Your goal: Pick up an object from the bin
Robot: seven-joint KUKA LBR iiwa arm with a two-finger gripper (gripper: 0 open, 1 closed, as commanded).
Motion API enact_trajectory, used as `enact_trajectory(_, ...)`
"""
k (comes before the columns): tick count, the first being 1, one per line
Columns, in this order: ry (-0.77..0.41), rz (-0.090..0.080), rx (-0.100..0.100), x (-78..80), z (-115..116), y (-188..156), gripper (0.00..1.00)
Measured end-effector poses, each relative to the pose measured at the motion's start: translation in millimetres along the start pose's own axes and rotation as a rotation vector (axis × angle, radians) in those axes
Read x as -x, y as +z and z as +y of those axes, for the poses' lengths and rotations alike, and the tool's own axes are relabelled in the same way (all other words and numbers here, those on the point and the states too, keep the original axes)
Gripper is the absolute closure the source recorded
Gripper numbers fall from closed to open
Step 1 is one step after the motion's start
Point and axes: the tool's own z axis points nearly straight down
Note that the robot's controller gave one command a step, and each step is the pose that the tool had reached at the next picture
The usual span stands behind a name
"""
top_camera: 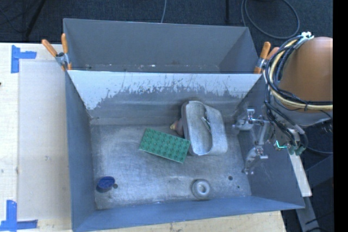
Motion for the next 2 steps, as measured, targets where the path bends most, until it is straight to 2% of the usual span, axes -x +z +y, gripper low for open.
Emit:
enact_trajectory(1,0.248,0.000,0.001,1.4,78.8,102.2,0.00)
enact_trajectory(2,0.440,-0.004,-0.002,75.9,104.4,172.0,0.00)
